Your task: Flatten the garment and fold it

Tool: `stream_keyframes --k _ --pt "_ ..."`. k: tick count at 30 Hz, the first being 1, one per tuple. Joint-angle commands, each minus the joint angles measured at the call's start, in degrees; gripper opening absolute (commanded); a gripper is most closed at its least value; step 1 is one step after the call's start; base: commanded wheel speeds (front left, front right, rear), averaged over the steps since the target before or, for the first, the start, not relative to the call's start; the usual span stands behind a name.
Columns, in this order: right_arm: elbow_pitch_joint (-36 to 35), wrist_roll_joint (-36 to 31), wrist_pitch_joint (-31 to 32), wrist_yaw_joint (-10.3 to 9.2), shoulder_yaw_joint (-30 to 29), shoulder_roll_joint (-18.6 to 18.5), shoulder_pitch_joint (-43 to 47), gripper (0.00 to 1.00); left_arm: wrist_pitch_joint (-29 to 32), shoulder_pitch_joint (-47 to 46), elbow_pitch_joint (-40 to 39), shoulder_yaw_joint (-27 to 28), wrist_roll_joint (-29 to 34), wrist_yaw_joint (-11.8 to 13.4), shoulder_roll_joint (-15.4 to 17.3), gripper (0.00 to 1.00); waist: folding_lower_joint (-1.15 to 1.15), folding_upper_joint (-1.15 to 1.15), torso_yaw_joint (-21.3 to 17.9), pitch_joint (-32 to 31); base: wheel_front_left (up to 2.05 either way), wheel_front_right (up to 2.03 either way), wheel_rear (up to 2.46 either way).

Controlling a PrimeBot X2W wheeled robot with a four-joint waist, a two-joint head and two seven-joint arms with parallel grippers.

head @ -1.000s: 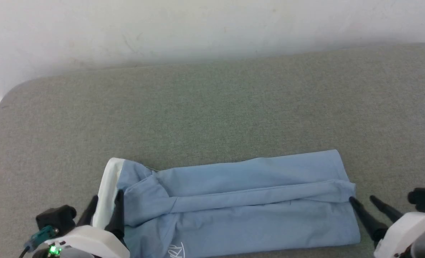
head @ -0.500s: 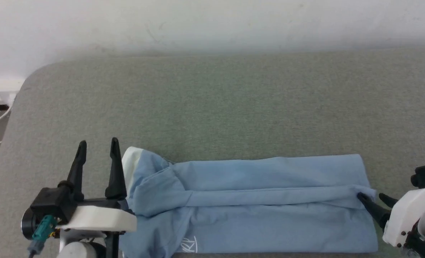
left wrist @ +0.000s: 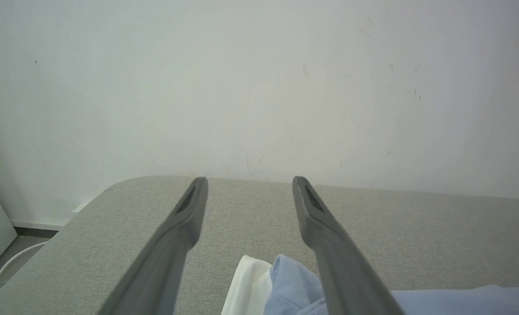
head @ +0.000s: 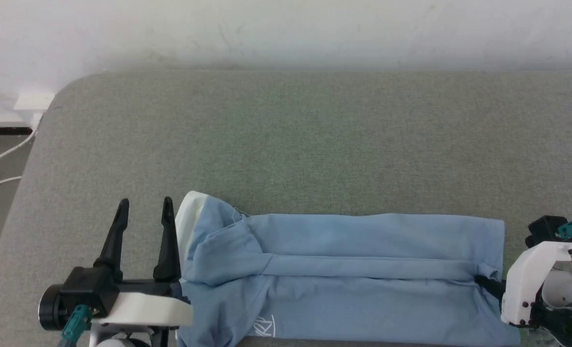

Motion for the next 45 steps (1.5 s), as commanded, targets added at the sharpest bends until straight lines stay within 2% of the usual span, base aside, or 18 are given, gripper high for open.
stream_keyframes --k 1,6,10,14,20,24,27,33,37,41,45 --pt "1.52 0.20 0.93 -0.03 1.68 1.65 1.74 0.00 -0.26 0.57 0.14 0.36 0.54 -0.30 -0.29 1.00 0.00 0.00 -0.28 -0.43 0.00 0.00 0.00" --pt "-1.78 -0.68 -0.84 -0.03 1.48 0.38 0.95 0.00 -0.27 1.82 0.99 1.22 1.17 -1.06 -0.55 1.00 0.00 0.00 -1.27 -2.20 0.00 0.00 0.00" --pt "-4.04 -1.44 -1.29 -0.03 -0.80 -1.63 1.39 0.00 -0.27 2.78 1.61 1.54 1.31 -1.28 -0.77 1.00 0.00 0.00 -1.99 -3.76 0.00 0.00 0.00" --pt "-5.27 -2.51 -0.17 -0.03 -6.05 -3.43 2.91 0.00 -0.27 3.65 2.13 1.61 0.98 -1.74 -0.64 1.00 0.00 0.00 -2.52 -4.93 0.00 0.00 0.00" --pt "-6.27 -5.11 1.68 -0.03 -17.89 -5.26 5.68 0.00 -0.27 4.43 2.02 1.35 0.68 -1.68 -0.84 1.00 0.00 0.00 -2.99 -5.23 0.00 0.00 0.00" --pt "-9.07 -7.20 3.46 -0.03 -24.82 -4.04 6.55 0.00 -0.27 4.56 1.93 1.15 0.71 -1.51 -1.06 1.00 0.00 0.00 -3.15 -5.24 0.00 0.00 0.00" --pt "-11.99 -4.89 6.77 -0.03 -26.12 -0.76 6.19 0.00 -0.27 4.84 1.94 1.05 0.71 -1.34 -1.15 1.00 0.00 0.00 -3.32 -5.51 0.00 0.00 0.00" --pt "-19.74 8.30 16.73 -0.03 -19.99 8.41 5.91 0.00 -0.24 4.78 2.11 1.00 0.31 -1.66 -0.83 1.00 0.00 0.00 -3.31 -6.44 0.00 0.00 0.00" --pt "-22.71 15.67 19.78 -0.03 -13.42 12.91 5.12 0.00 -0.11 4.43 2.13 0.79 0.08 -1.88 -0.72 1.00 0.00 0.00 -3.10 -6.43 0.00 0.00 0.00" --pt "-22.04 20.32 18.45 -0.03 -5.10 15.02 2.77 0.00 0.02 3.60 2.27 0.24 0.43 -1.83 -0.76 1.00 0.00 0.00 -2.40 -5.84 0.00 0.00 0.00" --pt "-18.58 23.84 12.64 -0.03 3.72 15.81 -0.76 0.00 0.14 2.75 2.67 -0.16 0.44 -1.94 -0.86 1.00 0.00 0.00 -1.43 -5.19 0.00 0.00 0.00"
